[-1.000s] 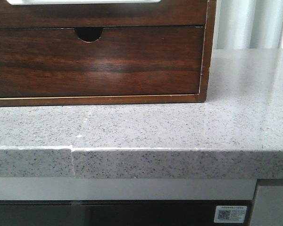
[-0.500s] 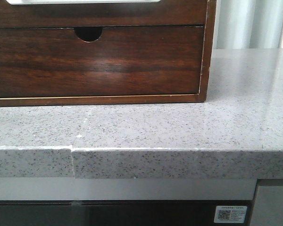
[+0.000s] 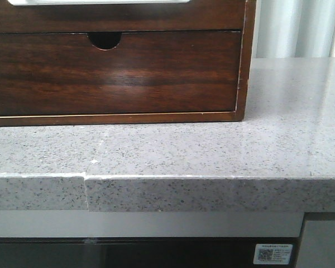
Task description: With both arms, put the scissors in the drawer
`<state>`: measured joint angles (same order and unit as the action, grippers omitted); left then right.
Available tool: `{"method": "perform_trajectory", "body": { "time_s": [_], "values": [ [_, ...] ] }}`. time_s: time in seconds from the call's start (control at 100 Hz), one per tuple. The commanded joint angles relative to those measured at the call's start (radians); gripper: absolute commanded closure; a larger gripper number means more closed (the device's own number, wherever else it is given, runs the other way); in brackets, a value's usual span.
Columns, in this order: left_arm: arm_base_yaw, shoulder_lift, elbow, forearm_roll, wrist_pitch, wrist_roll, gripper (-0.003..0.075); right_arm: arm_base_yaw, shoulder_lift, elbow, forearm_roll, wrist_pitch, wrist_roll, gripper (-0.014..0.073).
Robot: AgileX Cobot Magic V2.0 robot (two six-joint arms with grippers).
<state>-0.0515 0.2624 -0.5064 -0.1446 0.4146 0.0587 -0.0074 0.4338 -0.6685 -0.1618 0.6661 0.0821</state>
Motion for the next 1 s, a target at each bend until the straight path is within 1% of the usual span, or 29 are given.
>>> {"method": "perform_trajectory", "body": {
  "time_s": [0.0, 0.69, 0.75, 0.77, 0.81, 0.82, 0.84, 0.86, 0.87, 0.88, 0.89, 0.9, 0.91, 0.92, 0.93, 0.94, 0.98, 0.99],
  "values": [
    [-0.005, 0.022, -0.038, -0.005, -0.063, 0.008, 0.0741, -0.005, 0.036, -0.039, -0.007, -0.068, -0.017, 0.0662],
    [-0.005, 0.022, -0.038, -0.005, -0.063, 0.000, 0.0740, -0.005, 0.045, -0.039, -0.007, -0.072, -0.015, 0.0662],
    [-0.005, 0.022, -0.038, -0.005, -0.068, 0.000, 0.0727, -0.005, 0.045, -0.039, -0.007, -0.074, -0.015, 0.0628],
    [-0.005, 0.022, -0.038, -0.005, -0.068, 0.000, 0.0711, -0.005, 0.045, -0.039, -0.007, -0.074, -0.015, 0.0611],
    [-0.005, 0.022, -0.038, -0.005, -0.068, 0.000, 0.0651, -0.005, 0.045, -0.039, -0.007, -0.074, -0.015, 0.0543],
    [-0.005, 0.022, -0.038, -0.005, -0.068, 0.000, 0.0638, -0.005, 0.045, -0.039, -0.007, -0.074, -0.015, 0.0513],
    [-0.005, 0.022, -0.038, -0.001, -0.068, 0.000, 0.0592, -0.005, 0.045, -0.039, -0.007, -0.074, -0.015, 0.0482],
    [-0.005, 0.022, -0.038, 0.003, -0.068, 0.000, 0.0540, -0.005, 0.045, -0.039, -0.007, -0.076, -0.015, 0.0433],
    [-0.005, 0.022, -0.038, 0.007, -0.068, 0.000, 0.0502, -0.005, 0.045, -0.039, -0.007, -0.076, -0.015, 0.0417],
    [-0.005, 0.022, -0.038, 0.009, -0.068, 0.000, 0.0482, -0.005, 0.045, -0.039, -0.007, -0.078, -0.015, 0.0384],
    [-0.005, 0.022, -0.038, 0.011, -0.068, 0.000, 0.0462, -0.005, 0.045, -0.039, -0.007, -0.080, -0.015, 0.0368],
    [-0.005, 0.022, -0.038, 0.013, -0.068, 0.000, 0.0423, -0.005, 0.045, -0.039, -0.007, -0.083, -0.015, 0.0335],
    [-0.005, 0.022, -0.038, 0.013, -0.068, 0.000, 0.0403, -0.005, 0.045, -0.039, -0.007, -0.086, -0.015, 0.0319],
    [-0.005, 0.022, -0.038, 0.013, -0.068, 0.000, 0.0365, -0.005, 0.045, -0.039, -0.007, -0.088, -0.015, 0.0304],
    [-0.005, 0.022, -0.038, 0.013, -0.068, 0.000, 0.0346, -0.005, 0.045, -0.039, -0.007, -0.093, -0.015, 0.0274],
    [-0.005, 0.022, -0.038, 0.013, -0.068, 0.000, 0.0312, -0.005, 0.045, -0.039, -0.007, -0.096, -0.015, 0.0260],
    [-0.005, 0.022, -0.038, 0.013, -0.068, 0.000, 0.0241, -0.005, 0.045, -0.039, -0.007, -0.111, -0.015, 0.0178],
    [-0.005, 0.022, -0.038, 0.013, -0.068, 0.000, 0.0220, -0.005, 0.045, -0.039, -0.007, -0.115, -0.015, 0.0169]
  ]
}}
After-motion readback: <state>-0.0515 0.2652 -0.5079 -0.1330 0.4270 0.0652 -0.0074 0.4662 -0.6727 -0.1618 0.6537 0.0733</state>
